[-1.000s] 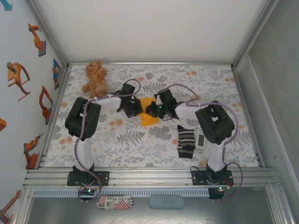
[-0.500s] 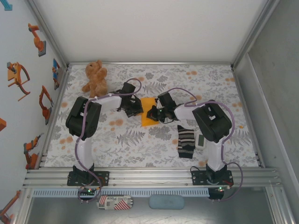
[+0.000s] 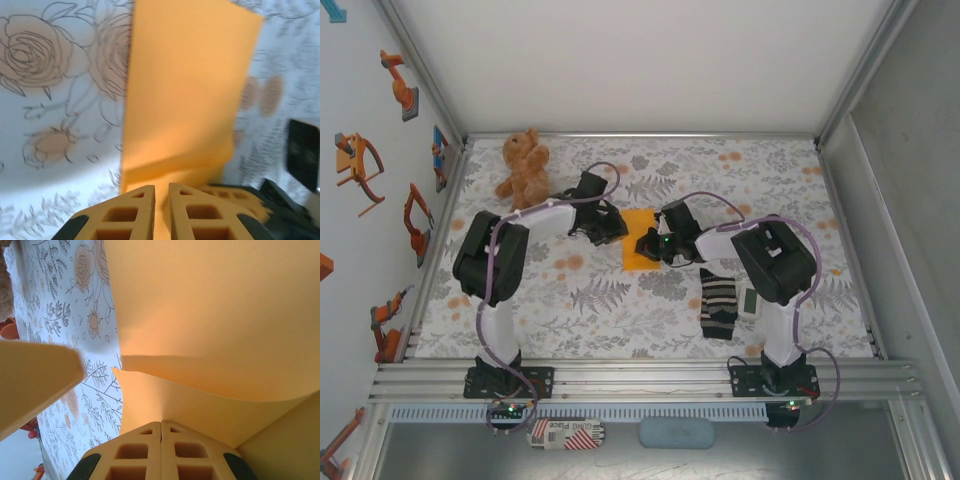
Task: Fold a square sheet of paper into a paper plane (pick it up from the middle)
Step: Fold the second fold of the triangle at the center of the table.
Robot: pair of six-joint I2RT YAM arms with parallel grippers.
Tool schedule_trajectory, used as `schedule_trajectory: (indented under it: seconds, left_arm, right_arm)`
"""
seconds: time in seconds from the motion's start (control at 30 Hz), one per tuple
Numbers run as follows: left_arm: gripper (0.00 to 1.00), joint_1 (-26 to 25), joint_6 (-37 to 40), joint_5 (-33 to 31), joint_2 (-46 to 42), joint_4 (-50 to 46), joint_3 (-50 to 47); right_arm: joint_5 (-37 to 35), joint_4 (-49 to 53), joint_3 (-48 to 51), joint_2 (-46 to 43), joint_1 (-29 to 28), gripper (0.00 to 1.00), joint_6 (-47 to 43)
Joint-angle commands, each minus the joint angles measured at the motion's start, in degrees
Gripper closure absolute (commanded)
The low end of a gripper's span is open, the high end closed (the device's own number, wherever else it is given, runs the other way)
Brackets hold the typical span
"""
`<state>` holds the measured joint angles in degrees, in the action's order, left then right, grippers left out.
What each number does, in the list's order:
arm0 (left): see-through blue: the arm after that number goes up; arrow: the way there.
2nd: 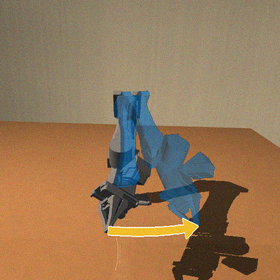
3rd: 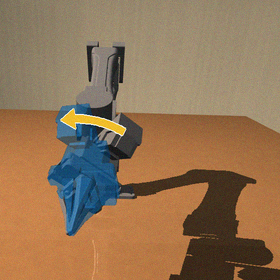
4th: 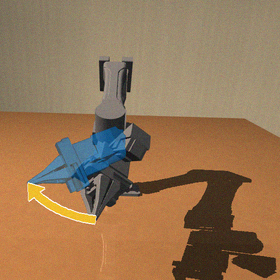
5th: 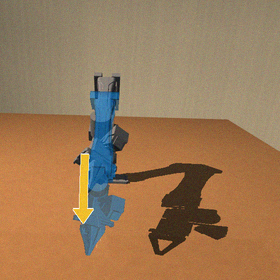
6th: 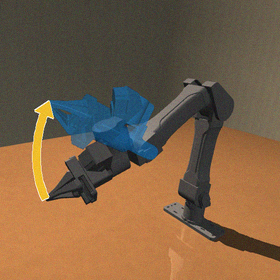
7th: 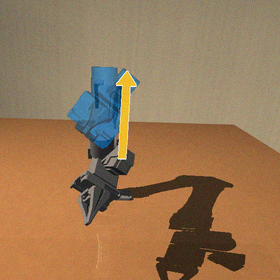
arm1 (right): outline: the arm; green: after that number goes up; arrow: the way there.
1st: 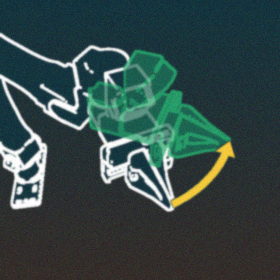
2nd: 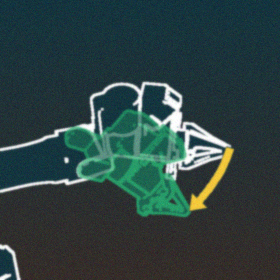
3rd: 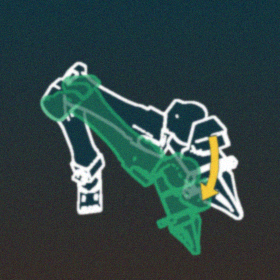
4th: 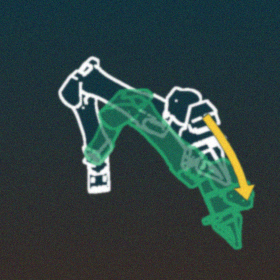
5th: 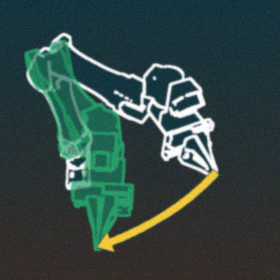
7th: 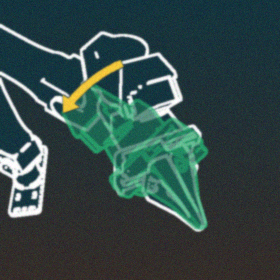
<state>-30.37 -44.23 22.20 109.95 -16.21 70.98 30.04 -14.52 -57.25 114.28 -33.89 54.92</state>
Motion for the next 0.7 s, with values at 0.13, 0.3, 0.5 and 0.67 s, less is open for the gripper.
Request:
schedule_trajectory:
  seconds: [0.13,0.3,0.5,0.67]
  left_arm:
    - [0.91,-3.47,-6.62,3.42,-8.07,5.69,-9.73]
    - [0.97,-5.62,-6.70,3.65,-7.54,5.49,-10.76]
    - [1.00,-6.16,-6.97,2.70,-5.55,5.39,-11.17]
    - [1.00,-6.10,-6.26,0.98,-4.95,3.76,-10.91]
  right_arm:
    - [-5.21,6.29,2.27,2.65,0.40,1.00,0.80]
    - [-5.70,8.19,1.54,2.66,0.41,1.00,0.92]
    - [-5.79,9.42,0.69,3.21,0.47,1.00,1.84]
    - [-5.83,10.26,0.18,3.37,0.40,1.00,1.87]
